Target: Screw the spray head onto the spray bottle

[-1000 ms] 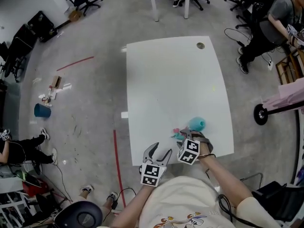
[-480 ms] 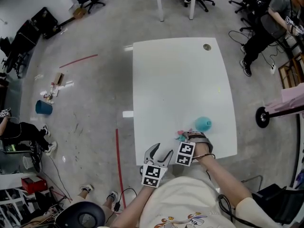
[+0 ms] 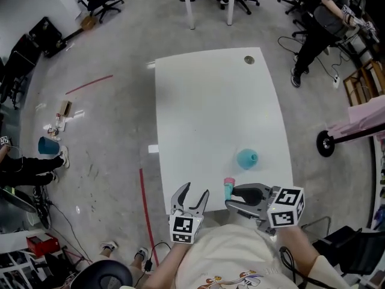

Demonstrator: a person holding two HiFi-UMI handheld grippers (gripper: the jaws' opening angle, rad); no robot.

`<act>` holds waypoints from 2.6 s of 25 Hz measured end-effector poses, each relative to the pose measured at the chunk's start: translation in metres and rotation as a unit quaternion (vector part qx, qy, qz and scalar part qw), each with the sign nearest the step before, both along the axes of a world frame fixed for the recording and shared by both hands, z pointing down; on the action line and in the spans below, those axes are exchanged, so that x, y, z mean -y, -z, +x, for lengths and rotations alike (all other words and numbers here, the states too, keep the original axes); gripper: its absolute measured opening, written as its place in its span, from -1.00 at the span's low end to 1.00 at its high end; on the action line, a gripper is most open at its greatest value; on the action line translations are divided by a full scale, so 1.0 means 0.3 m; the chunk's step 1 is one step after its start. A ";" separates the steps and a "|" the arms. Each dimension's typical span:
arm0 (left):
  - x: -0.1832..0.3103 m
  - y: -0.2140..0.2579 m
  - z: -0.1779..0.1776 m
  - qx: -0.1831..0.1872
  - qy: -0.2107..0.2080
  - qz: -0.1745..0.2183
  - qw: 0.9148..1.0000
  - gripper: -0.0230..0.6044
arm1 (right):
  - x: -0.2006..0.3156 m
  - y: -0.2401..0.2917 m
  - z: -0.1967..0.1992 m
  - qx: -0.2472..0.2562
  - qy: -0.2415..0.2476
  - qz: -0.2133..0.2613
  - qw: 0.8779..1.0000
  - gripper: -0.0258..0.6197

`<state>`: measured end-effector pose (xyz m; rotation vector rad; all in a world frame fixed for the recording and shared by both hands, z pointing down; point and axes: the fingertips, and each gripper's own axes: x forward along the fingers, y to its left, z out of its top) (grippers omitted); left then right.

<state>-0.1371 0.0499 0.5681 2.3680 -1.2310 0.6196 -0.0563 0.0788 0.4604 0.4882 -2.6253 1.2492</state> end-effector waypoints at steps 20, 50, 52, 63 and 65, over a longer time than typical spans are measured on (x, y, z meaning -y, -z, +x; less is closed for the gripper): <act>0.061 0.031 0.388 0.004 -0.082 0.028 0.996 -0.08 | 0.157 0.157 0.450 0.330 -0.219 -0.223 0.891 -0.43; 0.151 -0.160 0.624 0.089 -0.241 0.029 0.966 -0.05 | 0.296 -0.277 0.428 0.275 -0.244 -0.343 0.864 -0.43; 0.153 -0.192 0.634 0.095 -0.256 0.028 0.962 0.15 | 0.296 -0.263 0.425 0.290 -0.238 -0.335 0.864 -0.43; 0.230 -0.372 0.747 0.114 -0.294 0.052 0.947 0.52 | 0.265 -0.245 0.429 0.290 -0.245 -0.337 0.861 -0.43; 0.244 -0.375 0.757 0.115 -0.294 0.062 0.947 0.52 | 0.247 -0.230 0.454 0.292 -0.254 -0.336 0.859 -0.43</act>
